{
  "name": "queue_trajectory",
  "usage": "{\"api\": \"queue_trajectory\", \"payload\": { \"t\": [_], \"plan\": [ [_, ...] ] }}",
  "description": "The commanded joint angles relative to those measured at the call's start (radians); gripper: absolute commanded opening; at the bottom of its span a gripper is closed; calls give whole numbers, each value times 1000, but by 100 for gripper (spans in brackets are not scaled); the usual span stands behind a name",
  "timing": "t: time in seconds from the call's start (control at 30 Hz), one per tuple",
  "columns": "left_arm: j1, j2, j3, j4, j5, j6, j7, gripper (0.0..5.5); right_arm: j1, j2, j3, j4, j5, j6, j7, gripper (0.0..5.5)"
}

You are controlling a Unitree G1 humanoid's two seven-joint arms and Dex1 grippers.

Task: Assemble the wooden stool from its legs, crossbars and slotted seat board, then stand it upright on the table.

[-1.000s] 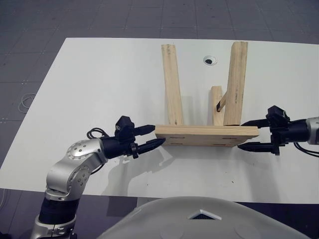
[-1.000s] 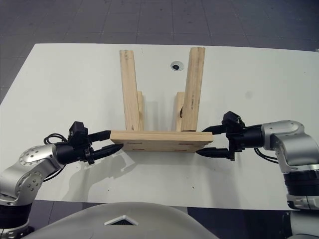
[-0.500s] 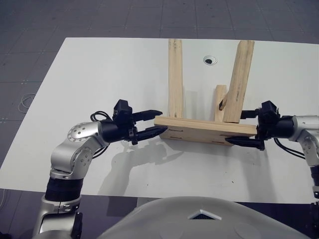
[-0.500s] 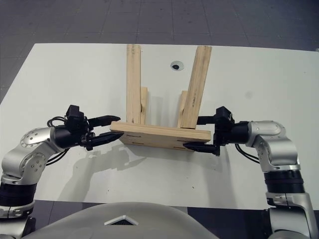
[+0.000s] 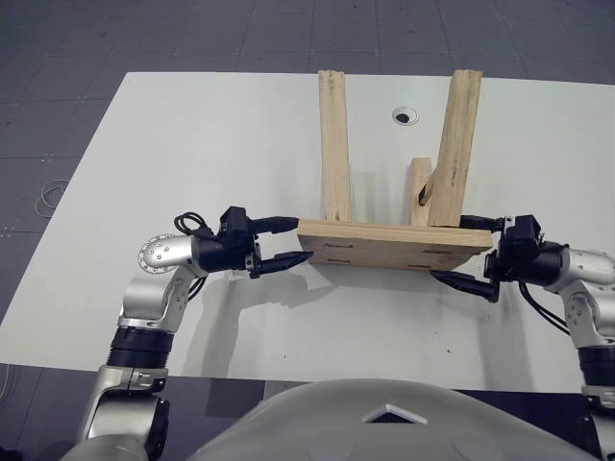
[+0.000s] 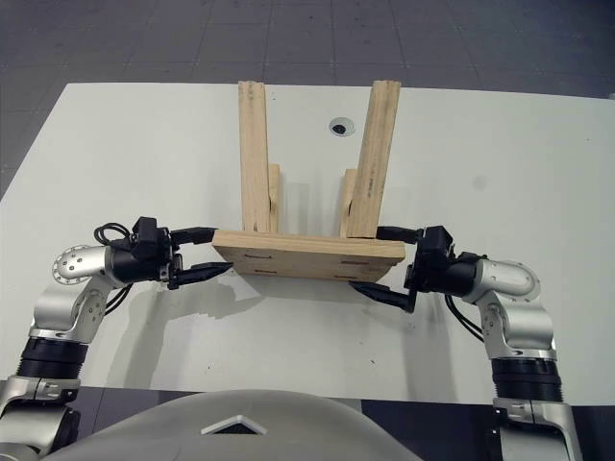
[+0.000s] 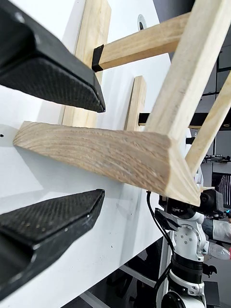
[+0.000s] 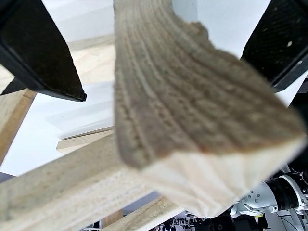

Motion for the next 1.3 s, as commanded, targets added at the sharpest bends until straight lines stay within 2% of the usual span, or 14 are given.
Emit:
{"api": "queue_trajectory", "payload": {
  "t": [0.03, 0.43, 0.73, 1.07, 1.27, 1.3],
  "plan": [
    [-46, -16, -5, 46, 10, -46, -43, 296, -19, -24, -14, -14, 21, 14, 20, 498],
    [-102, -21, -27, 73, 15, -28, -97, 296, -109, -50, 34, 101, -20, -20, 144, 277],
    [-142, 5, -70, 143, 80, -50, -151, 296, -139, -48, 73, 141, -53, -42, 180, 271],
    [-174, -17, -49, 115, 54, -1, -125, 296, -195, -33, 92, 215, -76, -65, 187, 271],
    [-155, -4, -57, 100, 71, 6, -124, 296, -224, -36, 97, 248, -79, -69, 198, 173],
    [-155, -4, -58, 103, 75, 4, -123, 282, -226, -36, 96, 253, -80, -71, 199, 167]
  ]
}}
